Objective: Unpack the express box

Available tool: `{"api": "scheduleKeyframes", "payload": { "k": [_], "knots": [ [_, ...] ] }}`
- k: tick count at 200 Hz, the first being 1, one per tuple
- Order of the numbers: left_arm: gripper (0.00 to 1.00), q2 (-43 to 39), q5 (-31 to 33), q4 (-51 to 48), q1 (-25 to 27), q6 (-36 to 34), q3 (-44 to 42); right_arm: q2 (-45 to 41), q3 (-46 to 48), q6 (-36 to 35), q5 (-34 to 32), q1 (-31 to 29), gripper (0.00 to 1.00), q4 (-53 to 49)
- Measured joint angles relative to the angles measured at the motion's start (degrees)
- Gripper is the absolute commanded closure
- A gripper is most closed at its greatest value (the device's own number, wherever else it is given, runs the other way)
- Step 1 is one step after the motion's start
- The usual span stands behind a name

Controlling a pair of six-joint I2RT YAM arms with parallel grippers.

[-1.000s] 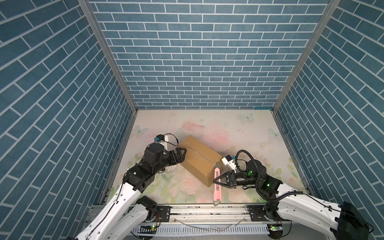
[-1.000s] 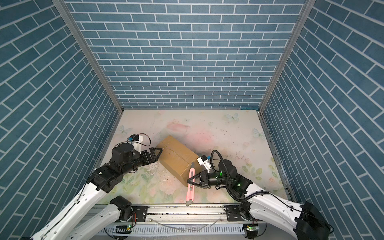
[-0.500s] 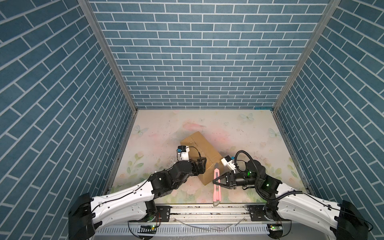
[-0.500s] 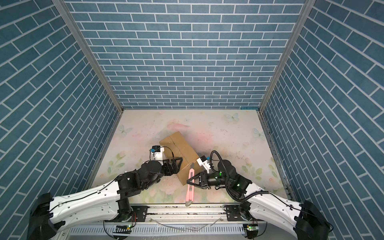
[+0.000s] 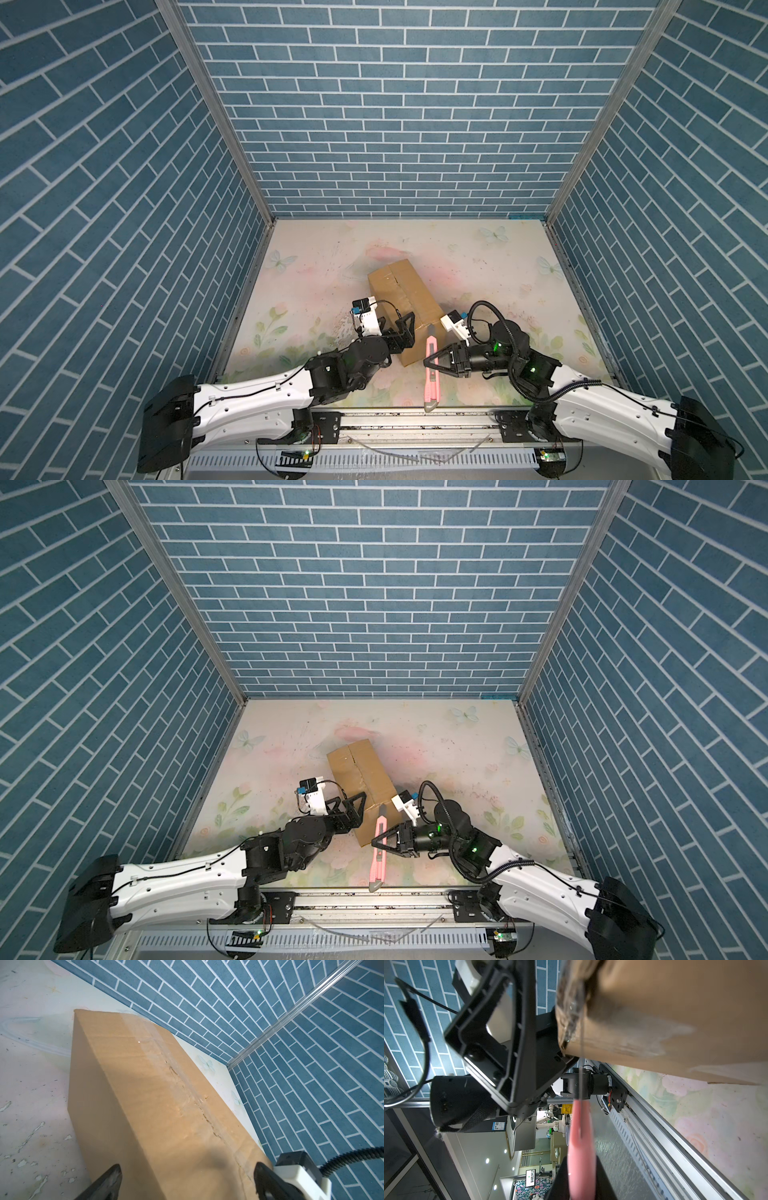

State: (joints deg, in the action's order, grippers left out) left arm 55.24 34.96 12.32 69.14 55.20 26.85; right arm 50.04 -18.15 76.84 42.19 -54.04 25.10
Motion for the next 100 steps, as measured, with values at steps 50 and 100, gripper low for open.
{"api": "scheduleKeyframes", "payload": {
  "k": [50,100],
  "knots": [
    [0.00,2.73,2.43,4.61,1.05,0.37,-1.97,3.13,0.00,1.38,-0.44,-0.39,1.00,4.55],
    [0.00,6.60,4.98,11.10,2.25,0.52,-3.67,4.28,0.00,2.89,-1.75,-0.83,1.00,5.16]
  ]
}}
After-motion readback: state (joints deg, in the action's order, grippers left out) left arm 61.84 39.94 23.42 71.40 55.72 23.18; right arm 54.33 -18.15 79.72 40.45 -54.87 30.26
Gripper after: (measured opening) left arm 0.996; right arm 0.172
